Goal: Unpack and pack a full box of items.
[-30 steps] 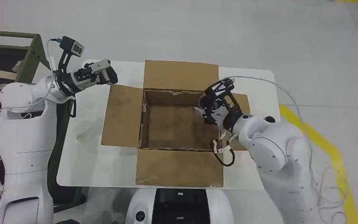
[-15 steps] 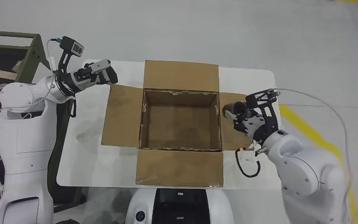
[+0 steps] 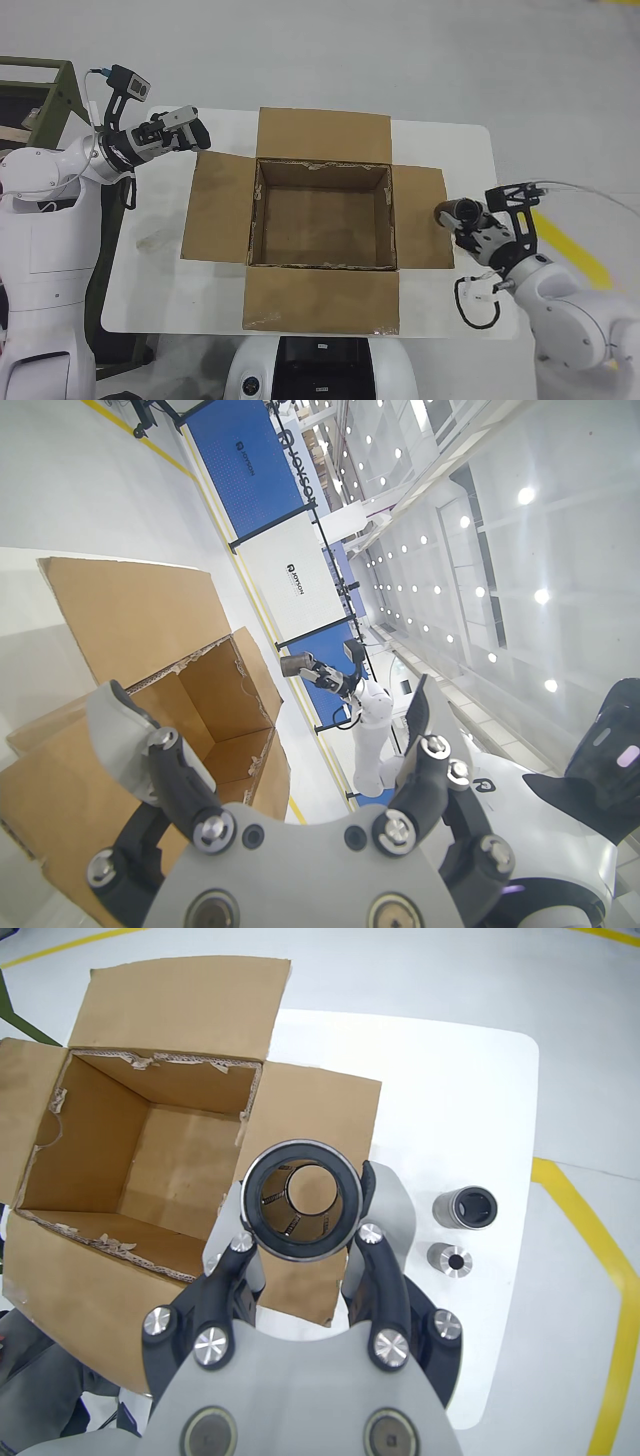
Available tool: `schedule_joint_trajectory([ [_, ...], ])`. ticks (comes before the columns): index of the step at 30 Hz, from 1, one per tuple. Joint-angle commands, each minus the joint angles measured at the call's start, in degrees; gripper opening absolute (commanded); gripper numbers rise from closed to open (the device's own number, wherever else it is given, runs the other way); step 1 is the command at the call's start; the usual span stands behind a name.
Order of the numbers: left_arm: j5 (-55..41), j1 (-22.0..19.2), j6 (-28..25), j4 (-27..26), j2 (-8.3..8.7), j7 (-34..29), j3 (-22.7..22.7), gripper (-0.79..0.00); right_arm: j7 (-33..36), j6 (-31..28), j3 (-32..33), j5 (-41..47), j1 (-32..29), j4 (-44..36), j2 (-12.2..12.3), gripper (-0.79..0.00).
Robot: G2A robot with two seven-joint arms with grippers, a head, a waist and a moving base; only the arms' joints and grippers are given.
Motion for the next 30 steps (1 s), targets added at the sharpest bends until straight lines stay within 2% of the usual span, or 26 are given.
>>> schedule_joint_trajectory([
  [1, 0.0, 0.0, 0.0, 0.0, 0.00, 0.0, 0.0, 0.000, -0.8, -0.3, 1.1, 0.5, -1.3, 0.0, 0.1, -0.785],
  [6, 0.0, 0.0, 0.0, 0.0, 0.00, 0.0, 0.0, 0.000, -2.1, -0.6, 3.2, 2.3, -3.1, 0.0, 0.3, -0.785],
  [30, 0.0, 0.0, 0.0, 0.0, 0.00, 0.0, 0.0, 0.000, -3.6, -1.4, 3.8, 1.8, -4.2, 0.2, 0.4, -0.785],
])
